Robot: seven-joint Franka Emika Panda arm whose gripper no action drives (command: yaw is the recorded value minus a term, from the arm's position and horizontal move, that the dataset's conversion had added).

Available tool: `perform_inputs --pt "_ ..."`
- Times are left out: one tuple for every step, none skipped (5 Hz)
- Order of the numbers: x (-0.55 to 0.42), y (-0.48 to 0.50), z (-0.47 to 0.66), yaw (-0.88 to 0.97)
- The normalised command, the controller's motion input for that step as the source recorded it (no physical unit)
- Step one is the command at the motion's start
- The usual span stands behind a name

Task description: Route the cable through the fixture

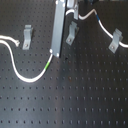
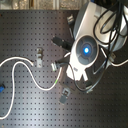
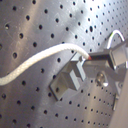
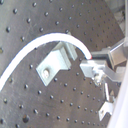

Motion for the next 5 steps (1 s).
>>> perform_inputs --pt "-0.148 -0.013 0.03 0.85" --pt "-0.057 0.012 0.04 0.97" --pt "-0.001 0.002 0.07 1.00" --pt "0.001 0.000 0.09 1.00" --pt "0.001 0.000 0.10 1.00"
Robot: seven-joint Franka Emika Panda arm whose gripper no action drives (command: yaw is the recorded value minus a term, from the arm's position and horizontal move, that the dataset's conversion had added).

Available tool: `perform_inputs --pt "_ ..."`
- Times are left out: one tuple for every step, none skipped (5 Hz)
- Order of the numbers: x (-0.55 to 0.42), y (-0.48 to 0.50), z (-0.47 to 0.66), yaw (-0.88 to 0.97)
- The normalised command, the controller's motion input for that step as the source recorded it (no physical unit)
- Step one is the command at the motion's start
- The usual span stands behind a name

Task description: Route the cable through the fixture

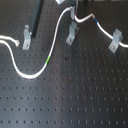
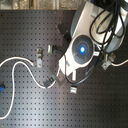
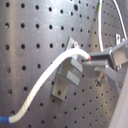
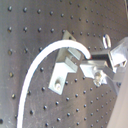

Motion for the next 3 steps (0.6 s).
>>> perform_inputs --pt "-0.584 -0.064 0.04 0.30" --pt "-0.209 -0.032 -0.06 0.11" --pt "-0.014 -0.018 0.02 0.00"
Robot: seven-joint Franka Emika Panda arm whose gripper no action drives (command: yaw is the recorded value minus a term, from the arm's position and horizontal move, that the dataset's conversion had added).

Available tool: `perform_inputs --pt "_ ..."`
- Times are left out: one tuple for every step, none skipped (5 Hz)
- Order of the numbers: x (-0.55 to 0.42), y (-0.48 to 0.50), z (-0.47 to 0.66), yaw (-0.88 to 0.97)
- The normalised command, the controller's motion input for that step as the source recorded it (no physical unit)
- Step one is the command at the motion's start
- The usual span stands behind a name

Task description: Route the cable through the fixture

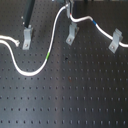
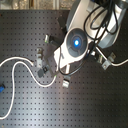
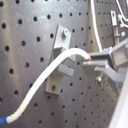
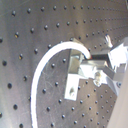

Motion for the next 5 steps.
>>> perform_inputs --pt "-0.362 -0.206 0.24 0.33" --pt "-0.207 -0.103 0.02 0.09" --pt "0.001 0.000 0.02 0.01" --pt "0.098 0.017 0.31 0.30" --pt "0.116 -0.008 0.35 0.76"
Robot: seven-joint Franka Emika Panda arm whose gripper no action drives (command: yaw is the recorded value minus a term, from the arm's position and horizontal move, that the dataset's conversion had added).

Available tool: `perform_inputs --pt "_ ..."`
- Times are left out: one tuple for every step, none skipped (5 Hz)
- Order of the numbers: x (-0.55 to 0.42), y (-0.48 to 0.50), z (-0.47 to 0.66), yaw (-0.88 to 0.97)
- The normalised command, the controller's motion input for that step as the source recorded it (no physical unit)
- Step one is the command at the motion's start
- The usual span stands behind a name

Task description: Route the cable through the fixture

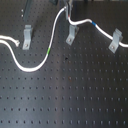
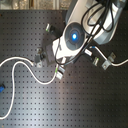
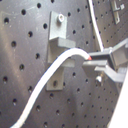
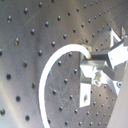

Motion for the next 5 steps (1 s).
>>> perform_inputs --pt "0.036 -0.019 0.34 0.93" --pt "0.005 0.002 0.30 1.00" --pt "0.004 0.002 0.21 1.00" --pt "0.004 0.001 0.22 1.00" --pt "0.004 0.001 0.22 1.00"
